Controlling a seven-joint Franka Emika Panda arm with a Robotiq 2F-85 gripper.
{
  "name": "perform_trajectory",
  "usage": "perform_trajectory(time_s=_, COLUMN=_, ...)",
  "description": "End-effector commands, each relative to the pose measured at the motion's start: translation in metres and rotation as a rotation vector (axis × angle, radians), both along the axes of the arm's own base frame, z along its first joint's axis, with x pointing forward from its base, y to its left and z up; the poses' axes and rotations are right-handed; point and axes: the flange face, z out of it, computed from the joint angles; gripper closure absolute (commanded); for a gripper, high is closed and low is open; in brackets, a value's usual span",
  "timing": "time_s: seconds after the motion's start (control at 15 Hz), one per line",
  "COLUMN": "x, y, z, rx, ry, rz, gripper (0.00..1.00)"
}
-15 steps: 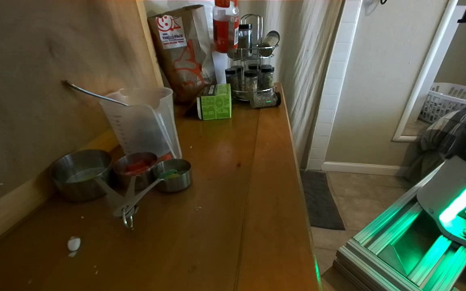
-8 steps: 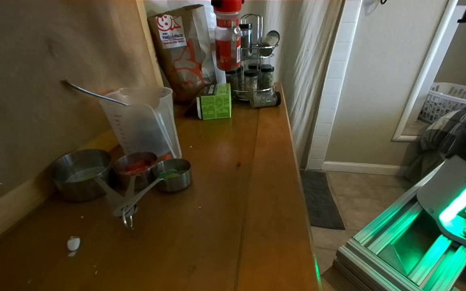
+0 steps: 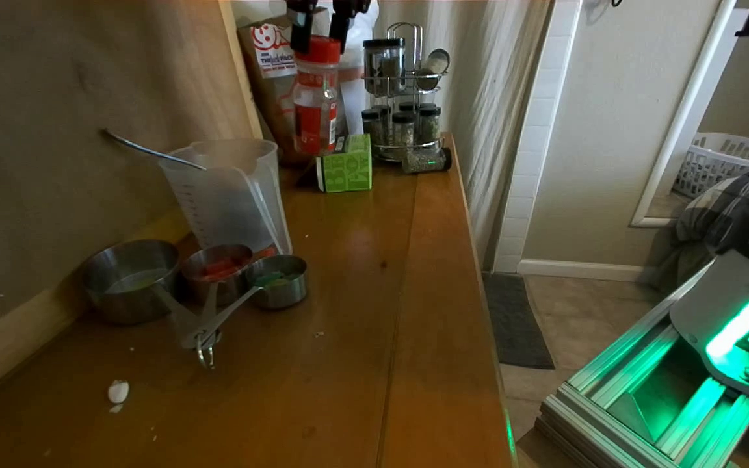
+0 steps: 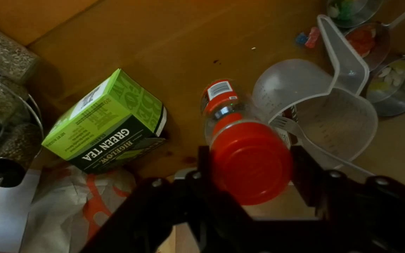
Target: Remove the container from the plastic jar and put it on the table
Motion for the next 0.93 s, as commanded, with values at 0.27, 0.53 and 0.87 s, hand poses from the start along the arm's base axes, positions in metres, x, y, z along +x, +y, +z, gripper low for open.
perform_trajectory(time_s=0.27, x=0.002, y=-0.002, z=0.001, rx=0.005, ry=0.001, rz=0.003, gripper=0.67)
perform_trajectory(time_s=0.53, x=0.015, y=-0.013, z=-0.016, rx=0.045, ry=0.063, rz=-0.011, gripper=0.67)
perform_trajectory(time_s=0.87, x=0.031, y=-0.028, z=-0.039, rx=0.08, ry=0.126, rz=-0.039, gripper=0.67)
